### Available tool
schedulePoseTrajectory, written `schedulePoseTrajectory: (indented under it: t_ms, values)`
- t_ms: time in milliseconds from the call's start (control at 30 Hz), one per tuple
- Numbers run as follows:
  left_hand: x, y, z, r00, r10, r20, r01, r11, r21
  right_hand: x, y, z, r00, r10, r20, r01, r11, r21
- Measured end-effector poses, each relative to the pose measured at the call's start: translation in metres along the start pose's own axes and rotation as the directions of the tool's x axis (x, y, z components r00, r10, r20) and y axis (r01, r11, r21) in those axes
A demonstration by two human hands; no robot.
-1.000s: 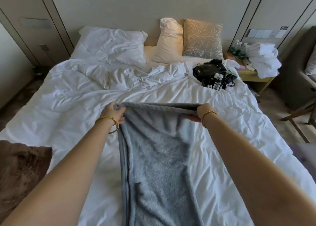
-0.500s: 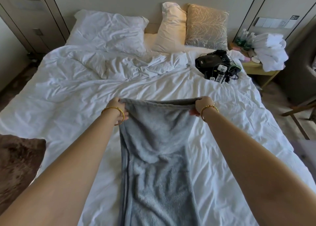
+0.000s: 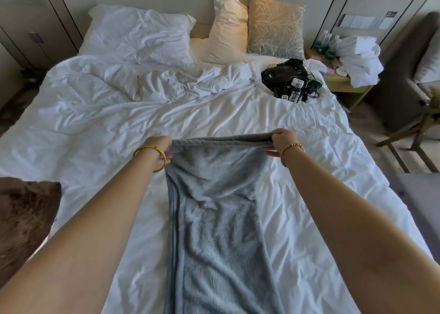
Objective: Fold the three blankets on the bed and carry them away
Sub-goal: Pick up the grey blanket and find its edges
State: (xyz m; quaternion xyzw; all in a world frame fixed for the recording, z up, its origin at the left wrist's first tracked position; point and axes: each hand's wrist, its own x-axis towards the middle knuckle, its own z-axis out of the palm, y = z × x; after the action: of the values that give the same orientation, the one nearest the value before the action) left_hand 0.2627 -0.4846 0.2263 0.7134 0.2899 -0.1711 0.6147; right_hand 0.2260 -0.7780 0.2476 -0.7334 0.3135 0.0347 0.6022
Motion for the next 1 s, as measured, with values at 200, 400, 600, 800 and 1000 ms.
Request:
schedulePoseTrajectory:
  t_ms: [200, 400, 600, 800, 1000]
  values:
    - [-0.026, -0.056, -0.004, 0.995, -0.001, -0.098, -0.001, 1.000, -0.025, -0.058, 0.065, -0.019, 0.995, 0.065, -0.076, -0.062, 0.997, 0.041]
    - [-0.072, -0.143, 0.006, 0.993, 0.010, -0.115, 0.001, 0.995, 0.099, -0.111, 0.151, -0.041, 0.962, 0.230, -0.147, -0.212, 0.969, 0.125]
    - [-0.134, -0.241, -0.001, 0.986, -0.055, -0.154, 0.082, 0.981, 0.177, -0.154, 0.236, -0.060, 0.872, 0.458, -0.171, -0.403, 0.871, 0.280]
    - [-0.218, -0.355, -0.005, 0.971, -0.059, -0.230, 0.126, 0.950, 0.284, -0.232, 0.351, -0.088, 0.923, 0.368, -0.115, -0.364, 0.930, 0.051]
    - [-0.269, -0.467, -0.007, 0.965, -0.183, -0.185, 0.242, 0.894, 0.378, -0.312, 0.470, -0.124, 0.912, 0.406, -0.058, -0.402, 0.857, -0.323]
